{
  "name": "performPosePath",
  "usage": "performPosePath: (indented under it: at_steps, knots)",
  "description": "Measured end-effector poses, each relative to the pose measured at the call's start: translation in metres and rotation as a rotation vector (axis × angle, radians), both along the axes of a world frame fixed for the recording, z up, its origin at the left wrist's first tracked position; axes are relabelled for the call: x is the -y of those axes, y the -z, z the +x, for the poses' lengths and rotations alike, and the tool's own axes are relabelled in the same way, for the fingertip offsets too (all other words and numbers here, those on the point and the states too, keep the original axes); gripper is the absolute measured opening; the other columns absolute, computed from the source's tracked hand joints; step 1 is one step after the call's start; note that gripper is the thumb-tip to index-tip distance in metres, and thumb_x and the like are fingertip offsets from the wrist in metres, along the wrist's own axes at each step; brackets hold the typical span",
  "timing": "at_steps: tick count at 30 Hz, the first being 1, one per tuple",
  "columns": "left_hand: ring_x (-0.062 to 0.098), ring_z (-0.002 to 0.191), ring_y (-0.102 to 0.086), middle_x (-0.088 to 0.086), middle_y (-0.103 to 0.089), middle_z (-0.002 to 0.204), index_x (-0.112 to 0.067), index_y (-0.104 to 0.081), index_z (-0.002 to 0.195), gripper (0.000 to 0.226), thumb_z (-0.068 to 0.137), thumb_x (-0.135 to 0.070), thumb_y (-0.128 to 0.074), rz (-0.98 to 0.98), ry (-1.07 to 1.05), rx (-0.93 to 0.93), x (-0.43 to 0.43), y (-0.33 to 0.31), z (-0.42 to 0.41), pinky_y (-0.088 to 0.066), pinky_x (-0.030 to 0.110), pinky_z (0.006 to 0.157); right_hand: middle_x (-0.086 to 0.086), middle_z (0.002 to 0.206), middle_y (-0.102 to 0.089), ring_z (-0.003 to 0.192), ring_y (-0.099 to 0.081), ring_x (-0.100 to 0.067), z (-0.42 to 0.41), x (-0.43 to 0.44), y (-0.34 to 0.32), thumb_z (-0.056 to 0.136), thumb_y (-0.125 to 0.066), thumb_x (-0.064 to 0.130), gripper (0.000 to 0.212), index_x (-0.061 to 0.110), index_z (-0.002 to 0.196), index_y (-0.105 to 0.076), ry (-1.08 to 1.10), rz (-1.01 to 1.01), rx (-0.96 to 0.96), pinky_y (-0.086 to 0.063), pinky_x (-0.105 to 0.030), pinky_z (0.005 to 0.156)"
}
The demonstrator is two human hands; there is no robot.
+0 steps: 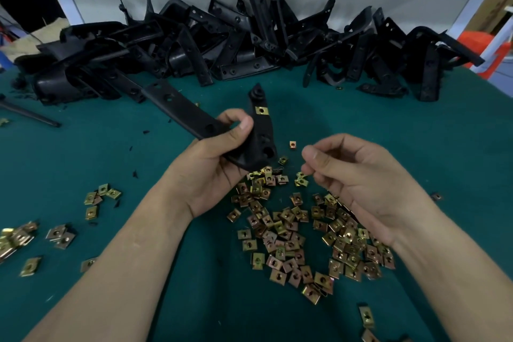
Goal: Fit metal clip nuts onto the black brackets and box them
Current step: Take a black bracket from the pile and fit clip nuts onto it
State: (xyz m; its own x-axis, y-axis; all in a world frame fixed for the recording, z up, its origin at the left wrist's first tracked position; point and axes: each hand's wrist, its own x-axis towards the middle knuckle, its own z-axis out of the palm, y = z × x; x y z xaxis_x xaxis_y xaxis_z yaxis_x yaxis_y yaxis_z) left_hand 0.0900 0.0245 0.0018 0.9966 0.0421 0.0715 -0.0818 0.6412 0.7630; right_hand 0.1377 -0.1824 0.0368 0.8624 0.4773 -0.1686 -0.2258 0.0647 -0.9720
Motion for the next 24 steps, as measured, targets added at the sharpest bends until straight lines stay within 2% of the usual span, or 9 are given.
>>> performPosePath:
  at_steps: [2,5,8,11,14,19,24]
  knots:
    - [0.017,0.09,-0.068,0.003,-0.069,0.095,-0.016,-0.06,0.085,0.009,0.084,-0.017,-0.069,-0.023,-0.001,-0.008,-0.001,0.0002,0.0,-0.059,0.026,0.077,-0.002,0.076,-0.072,0.07,-0.07,-0.012,-0.0011,-0.0008,0.0001,0.055,-0.083,0.025,0.026,0.016,0.079,-0.077,-0.027,-0.03,0.012,-0.055,-0.017,0.06]
    - [0.014,0.08,-0.071,0.002,-0.071,0.088,-0.015,-0.057,0.092,0.009,0.088,-0.012,-0.064,-0.014,0.032,-0.002,0.0,0.0,-0.0019,-0.059,0.024,0.07,0.001,0.076,-0.073,0.066,-0.067,-0.007,-0.0041,-0.0023,0.0014,0.054,-0.083,0.032,0.032,0.02,0.084,-0.081,-0.079,-0.091,0.056,-0.052,-0.015,0.058]
    - [0.017,0.08,-0.073,0.005,-0.074,0.091,-0.016,-0.058,0.098,0.017,0.085,-0.011,-0.069,0.021,0.052,-0.011,0.0012,0.0001,-0.0037,-0.06,0.027,0.071,0.0,0.083,-0.075,0.076,-0.07,-0.009,-0.0041,-0.0038,0.0044,0.062,-0.082,0.023,0.031,0.019,0.093,-0.081,-0.118,-0.029,0.022,-0.054,-0.015,0.067]
    - [0.023,0.087,-0.074,0.01,-0.075,0.098,-0.018,-0.06,0.101,0.036,0.073,-0.011,-0.081,0.032,0.096,0.021,0.001,0.0008,-0.004,-0.061,0.032,0.076,-0.005,0.099,-0.078,0.091,-0.074,-0.016,-0.0026,-0.0048,0.0065,0.06,-0.082,0.014,0.043,0.021,0.102,-0.079,-0.13,0.059,-0.06,-0.056,-0.018,0.075]
    - [0.028,0.094,-0.074,0.012,-0.074,0.104,-0.019,-0.063,0.1,0.041,0.069,-0.012,-0.087,0.058,0.106,0.028,0.0009,0.0025,-0.0037,-0.061,0.037,0.085,-0.01,0.112,-0.075,0.098,-0.074,-0.021,-0.0029,-0.0065,0.0074,0.059,-0.081,0.006,0.049,0.018,0.106,-0.078,-0.147,0.106,-0.097,-0.057,-0.021,0.081]
    - [0.027,0.095,-0.073,0.012,-0.074,0.105,-0.021,-0.065,0.097,0.04,0.066,-0.014,-0.091,0.069,0.099,0.019,0.0014,0.0024,-0.0033,-0.061,0.036,0.087,-0.011,0.104,-0.076,0.086,-0.073,-0.015,-0.0033,-0.0072,0.0055,0.063,-0.08,0.009,0.034,0.011,0.097,-0.08,-0.099,0.111,-0.154,-0.057,-0.019,0.072]
    - [0.027,0.094,-0.073,0.012,-0.074,0.104,-0.02,-0.064,0.098,0.044,0.065,-0.015,-0.092,0.068,0.081,0.018,0.0014,0.0021,-0.0028,-0.059,0.036,0.089,-0.015,0.104,-0.077,0.084,-0.075,-0.017,-0.0077,-0.0101,0.0034,0.071,-0.076,0.012,0.024,0.01,0.095,-0.077,-0.091,0.149,-0.17,-0.058,-0.021,0.069]
